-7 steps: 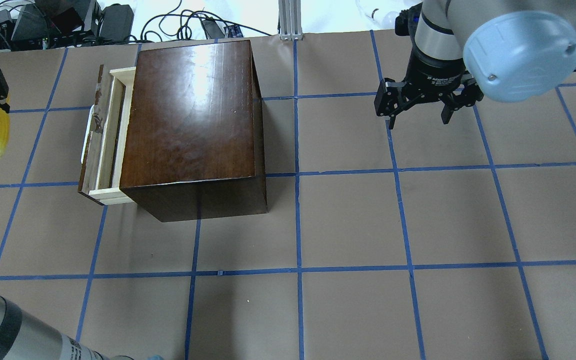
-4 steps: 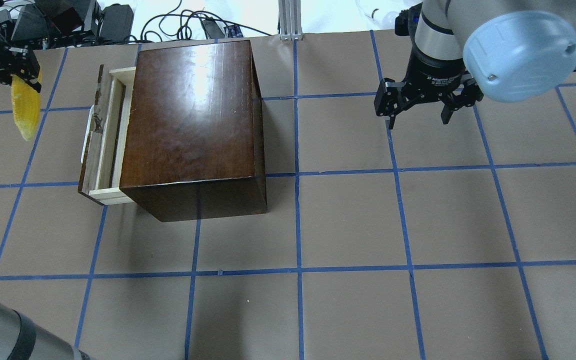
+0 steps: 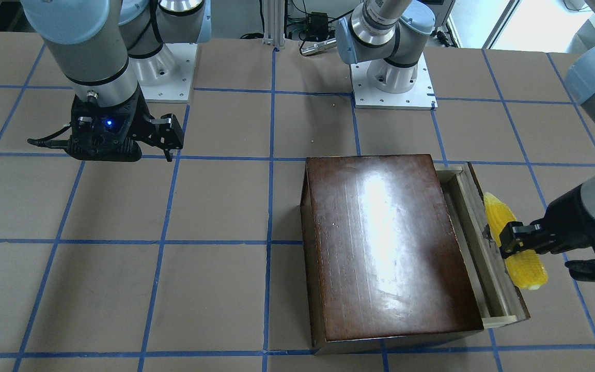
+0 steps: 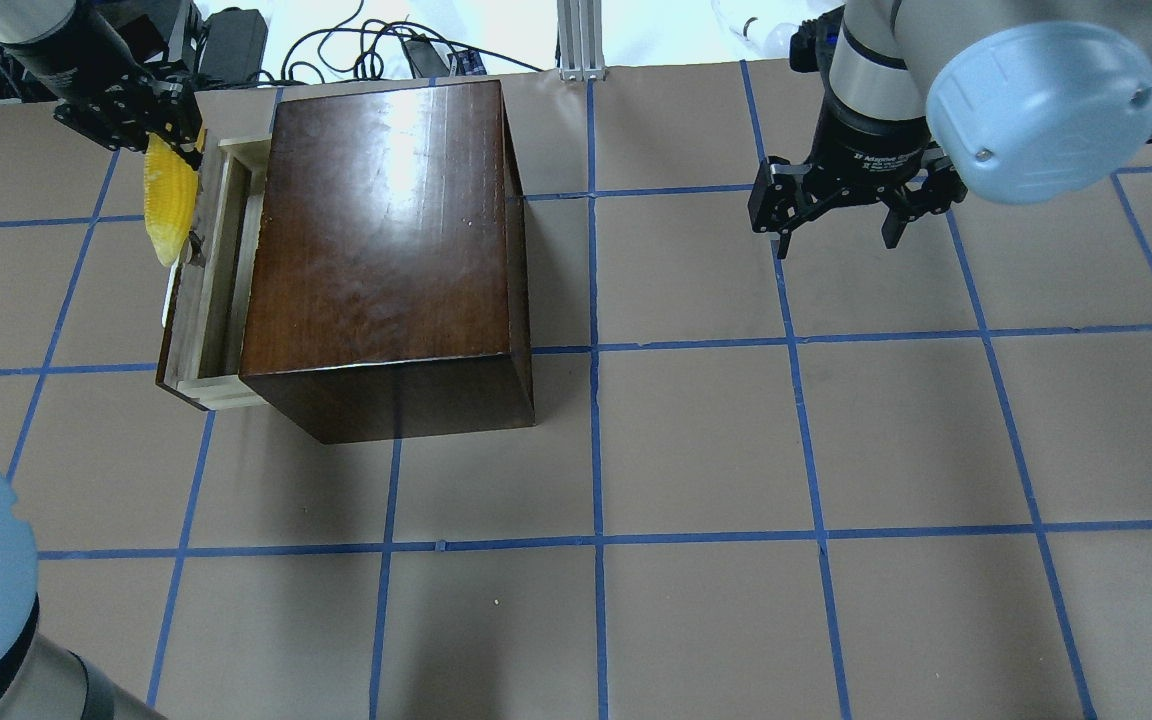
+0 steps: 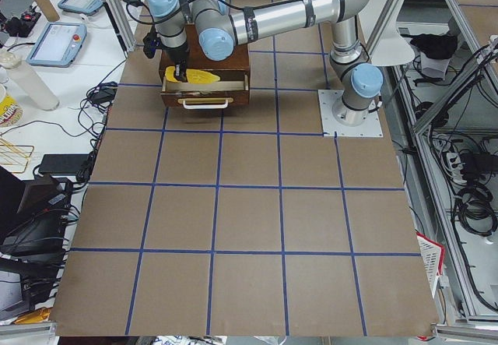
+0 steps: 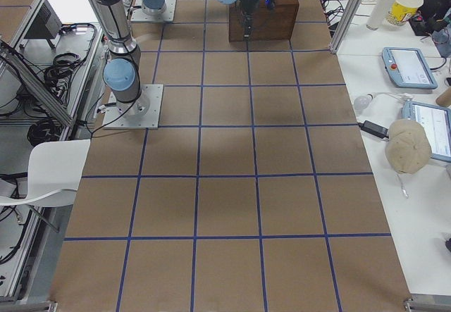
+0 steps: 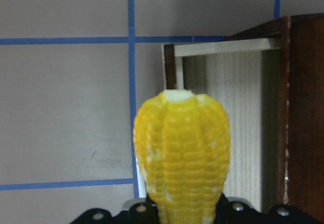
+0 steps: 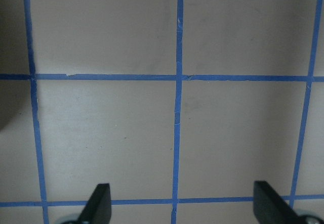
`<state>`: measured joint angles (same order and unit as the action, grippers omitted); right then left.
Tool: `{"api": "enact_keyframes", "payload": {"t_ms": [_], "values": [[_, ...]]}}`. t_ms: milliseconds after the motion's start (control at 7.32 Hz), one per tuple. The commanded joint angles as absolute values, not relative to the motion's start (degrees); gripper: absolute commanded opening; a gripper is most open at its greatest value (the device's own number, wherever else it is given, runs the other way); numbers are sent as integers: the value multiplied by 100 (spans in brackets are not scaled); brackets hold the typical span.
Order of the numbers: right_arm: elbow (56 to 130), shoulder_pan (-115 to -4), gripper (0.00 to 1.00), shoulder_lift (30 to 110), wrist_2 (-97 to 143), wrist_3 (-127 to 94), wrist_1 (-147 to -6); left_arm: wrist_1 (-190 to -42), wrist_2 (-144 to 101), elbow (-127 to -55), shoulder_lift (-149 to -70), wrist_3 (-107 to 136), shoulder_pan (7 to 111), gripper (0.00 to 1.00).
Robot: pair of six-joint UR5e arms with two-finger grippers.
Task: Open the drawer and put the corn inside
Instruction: 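Carry the corn over the open drawer and lower it inside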
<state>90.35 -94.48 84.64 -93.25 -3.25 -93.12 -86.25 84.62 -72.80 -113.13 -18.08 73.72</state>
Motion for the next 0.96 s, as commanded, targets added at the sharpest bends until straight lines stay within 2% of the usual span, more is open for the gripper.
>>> {"api": "enact_keyframes", "payload": {"t_ms": [0,820], "values": [[9035,-9448,100,8464,-9334,-325,-9308,-8622,8350,-7557,-11338,-1784,7427,0],[9035,-9448,100,8473,-9343,-325,-9308,-8552,8156,-7910,-11426,-1811,7392,0]]}}
